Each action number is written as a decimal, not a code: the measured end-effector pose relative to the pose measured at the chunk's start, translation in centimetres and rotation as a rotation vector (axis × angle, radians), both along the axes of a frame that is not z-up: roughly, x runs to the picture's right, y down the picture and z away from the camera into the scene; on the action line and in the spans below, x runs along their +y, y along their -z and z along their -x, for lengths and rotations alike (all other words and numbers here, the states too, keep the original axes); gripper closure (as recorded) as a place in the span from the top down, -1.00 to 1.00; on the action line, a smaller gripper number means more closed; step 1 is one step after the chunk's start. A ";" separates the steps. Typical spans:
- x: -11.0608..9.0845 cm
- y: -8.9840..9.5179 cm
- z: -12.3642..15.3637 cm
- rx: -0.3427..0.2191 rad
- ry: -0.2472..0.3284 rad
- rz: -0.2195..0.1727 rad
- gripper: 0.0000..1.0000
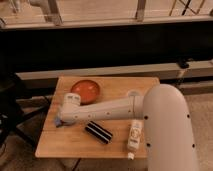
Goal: Place the pepper on the white sponge
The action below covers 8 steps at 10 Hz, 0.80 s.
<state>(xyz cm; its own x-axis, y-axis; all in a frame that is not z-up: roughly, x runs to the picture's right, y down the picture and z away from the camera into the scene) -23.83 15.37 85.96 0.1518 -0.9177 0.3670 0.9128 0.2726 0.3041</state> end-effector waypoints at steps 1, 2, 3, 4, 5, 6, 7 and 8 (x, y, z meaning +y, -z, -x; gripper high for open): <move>-0.1 0.0 0.0 0.000 0.000 -0.001 0.60; -0.2 0.1 -0.1 0.002 0.000 -0.002 0.60; -0.3 0.1 -0.3 0.005 -0.001 -0.004 0.60; -0.5 0.1 -0.5 0.007 -0.003 -0.005 0.60; -0.6 0.1 -0.5 0.008 -0.007 -0.005 0.60; -0.6 0.1 -0.4 0.009 -0.008 -0.006 0.60; -0.7 0.0 -0.6 0.013 -0.010 -0.004 0.60; -0.7 0.1 -0.7 0.015 -0.012 -0.001 0.60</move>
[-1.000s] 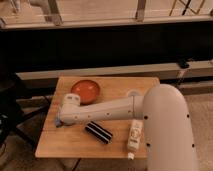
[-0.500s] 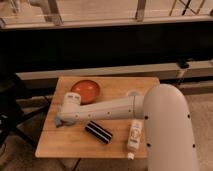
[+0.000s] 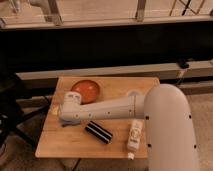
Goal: Place the pepper on the white sponge
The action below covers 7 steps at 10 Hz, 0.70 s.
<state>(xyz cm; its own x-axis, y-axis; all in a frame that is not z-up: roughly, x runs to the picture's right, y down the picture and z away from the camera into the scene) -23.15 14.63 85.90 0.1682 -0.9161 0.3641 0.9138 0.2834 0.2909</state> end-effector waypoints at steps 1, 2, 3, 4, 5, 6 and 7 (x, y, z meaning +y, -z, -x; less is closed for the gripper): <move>-0.1 0.0 -0.1 0.002 -0.004 0.004 0.60; -0.1 0.0 -0.2 0.003 -0.004 0.006 0.60; -0.1 0.0 -0.3 0.003 -0.003 0.007 0.60; -0.2 0.1 -0.4 0.002 -0.003 0.005 0.60; -0.2 0.2 -0.4 -0.001 -0.004 0.003 0.60; -0.4 0.5 -0.5 -0.007 -0.005 0.003 0.60; -0.6 0.9 -0.7 -0.014 -0.008 0.001 0.60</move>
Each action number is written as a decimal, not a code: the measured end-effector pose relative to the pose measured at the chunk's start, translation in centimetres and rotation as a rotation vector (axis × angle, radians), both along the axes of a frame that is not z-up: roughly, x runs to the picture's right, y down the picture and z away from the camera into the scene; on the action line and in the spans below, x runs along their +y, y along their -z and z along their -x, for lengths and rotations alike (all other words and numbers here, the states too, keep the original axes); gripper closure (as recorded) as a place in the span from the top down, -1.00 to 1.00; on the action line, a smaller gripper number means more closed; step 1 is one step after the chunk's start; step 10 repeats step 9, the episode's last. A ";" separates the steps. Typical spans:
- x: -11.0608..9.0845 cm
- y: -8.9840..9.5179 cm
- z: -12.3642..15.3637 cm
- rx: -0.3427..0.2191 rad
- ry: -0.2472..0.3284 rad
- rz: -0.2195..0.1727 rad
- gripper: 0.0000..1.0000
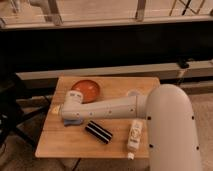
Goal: Place the pepper on the white sponge
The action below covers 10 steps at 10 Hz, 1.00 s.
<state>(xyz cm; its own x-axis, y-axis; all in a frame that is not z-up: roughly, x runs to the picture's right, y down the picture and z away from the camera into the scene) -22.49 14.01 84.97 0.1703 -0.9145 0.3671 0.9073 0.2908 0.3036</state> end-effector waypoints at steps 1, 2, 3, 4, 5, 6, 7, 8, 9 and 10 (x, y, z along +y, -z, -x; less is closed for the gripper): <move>-0.3 0.4 -0.2 -0.004 -0.004 -0.005 0.60; -0.6 0.7 -0.5 -0.006 -0.008 -0.010 0.60; -0.9 1.1 -0.5 -0.011 -0.009 -0.015 0.60; -1.6 1.7 -0.7 -0.018 -0.013 -0.021 0.60; -2.3 2.3 -1.1 -0.023 -0.018 -0.026 0.60; -3.3 3.2 -1.7 -0.030 -0.025 -0.034 0.60; -4.1 4.0 -2.1 -0.037 -0.031 -0.041 0.60; -4.7 4.7 -2.5 -0.043 -0.035 -0.045 0.60; -5.2 5.2 -3.0 -0.046 -0.040 -0.050 0.60; -5.2 5.2 -3.0 -0.046 -0.040 -0.050 0.60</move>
